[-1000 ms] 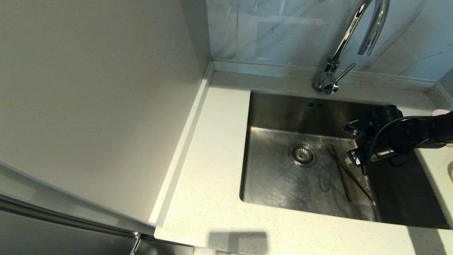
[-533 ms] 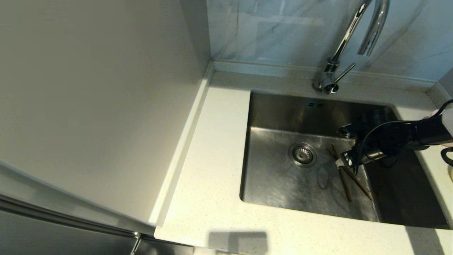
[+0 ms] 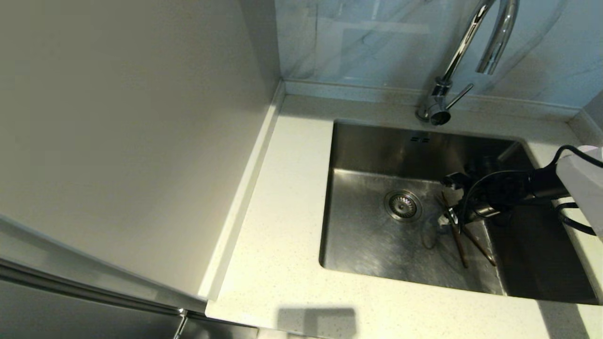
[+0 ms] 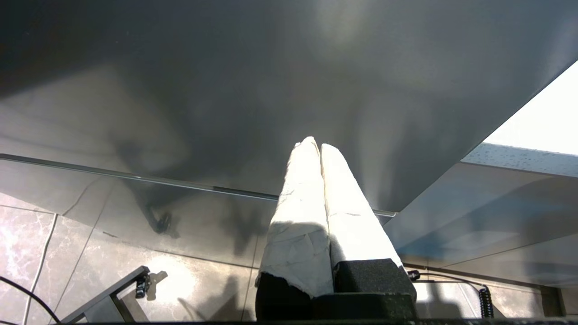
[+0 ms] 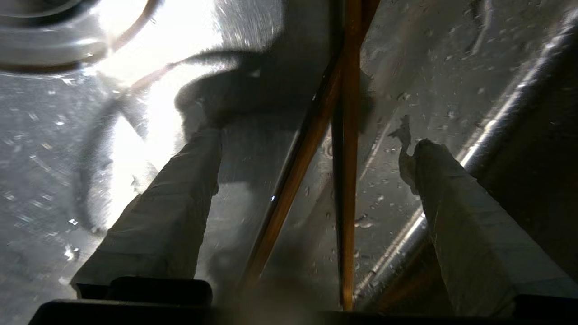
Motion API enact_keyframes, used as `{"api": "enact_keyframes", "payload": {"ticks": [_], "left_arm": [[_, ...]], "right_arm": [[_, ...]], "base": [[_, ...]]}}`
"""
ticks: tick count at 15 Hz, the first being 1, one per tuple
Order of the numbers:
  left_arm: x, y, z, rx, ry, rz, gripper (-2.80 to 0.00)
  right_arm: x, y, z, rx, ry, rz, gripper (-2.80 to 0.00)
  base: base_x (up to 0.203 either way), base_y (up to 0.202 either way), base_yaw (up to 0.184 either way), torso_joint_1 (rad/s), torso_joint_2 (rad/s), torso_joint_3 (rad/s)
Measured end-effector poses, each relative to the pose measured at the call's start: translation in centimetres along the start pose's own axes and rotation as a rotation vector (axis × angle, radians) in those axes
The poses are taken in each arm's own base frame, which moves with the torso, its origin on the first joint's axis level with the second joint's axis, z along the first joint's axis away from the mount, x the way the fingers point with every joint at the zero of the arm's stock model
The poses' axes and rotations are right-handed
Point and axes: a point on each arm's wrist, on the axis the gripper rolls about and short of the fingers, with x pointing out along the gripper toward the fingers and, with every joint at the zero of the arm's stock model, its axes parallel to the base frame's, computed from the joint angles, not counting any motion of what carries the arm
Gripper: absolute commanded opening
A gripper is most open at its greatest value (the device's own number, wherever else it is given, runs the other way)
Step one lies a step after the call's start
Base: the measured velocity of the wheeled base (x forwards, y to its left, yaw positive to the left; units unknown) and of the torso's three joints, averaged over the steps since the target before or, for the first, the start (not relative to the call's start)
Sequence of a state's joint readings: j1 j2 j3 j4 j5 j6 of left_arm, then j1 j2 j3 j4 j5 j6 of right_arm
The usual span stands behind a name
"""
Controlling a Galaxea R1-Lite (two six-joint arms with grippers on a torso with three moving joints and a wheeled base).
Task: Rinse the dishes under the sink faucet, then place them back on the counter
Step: Place the chopsticks on the bowl
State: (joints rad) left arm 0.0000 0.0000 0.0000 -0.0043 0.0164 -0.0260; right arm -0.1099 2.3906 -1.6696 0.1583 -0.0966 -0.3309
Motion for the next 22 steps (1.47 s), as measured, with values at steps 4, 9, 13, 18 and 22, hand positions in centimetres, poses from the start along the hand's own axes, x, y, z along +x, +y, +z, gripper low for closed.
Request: {"api": "enact_keyframes", "payload": {"ticks": [4,9,13,18,22], "left_arm": [[0.0,0.0,0.0,0.0,0.0,0.0,-2.8],[0.0,0.0,0.0,0.0,0.0,0.0,-2.8],[0.0,0.0,0.0,0.0,0.0,0.0,-2.8],[0.0,0.0,0.0,0.0,0.0,0.0,-2.8],[0.0,0.0,0.0,0.0,0.0,0.0,-2.8]], "right_arm": [[1.7,-0.4,-0.5,0.012,0.019,-0.004,0.0],[2.6,-1.0,-0.6,0.023,0.018,-0.013,-2.8],[2.7,-1.2,-0.8,0.025,0.021,-0.013,-2.8],[2.6,-1.1,-0.9,0.023,0.029,-0.006,-2.8],[2.3,-1.3,-0.6,0.029,0.014,-0.012,-2.8]], "base": [[0.0,0.0,0.0,0.0,0.0,0.0],[0.0,0.0,0.0,0.0,0.0,0.0],[0.0,0.0,0.0,0.0,0.0,0.0],[0.0,0.0,0.0,0.0,0.0,0.0],[0.0,0.0,0.0,0.0,0.0,0.0]]}}
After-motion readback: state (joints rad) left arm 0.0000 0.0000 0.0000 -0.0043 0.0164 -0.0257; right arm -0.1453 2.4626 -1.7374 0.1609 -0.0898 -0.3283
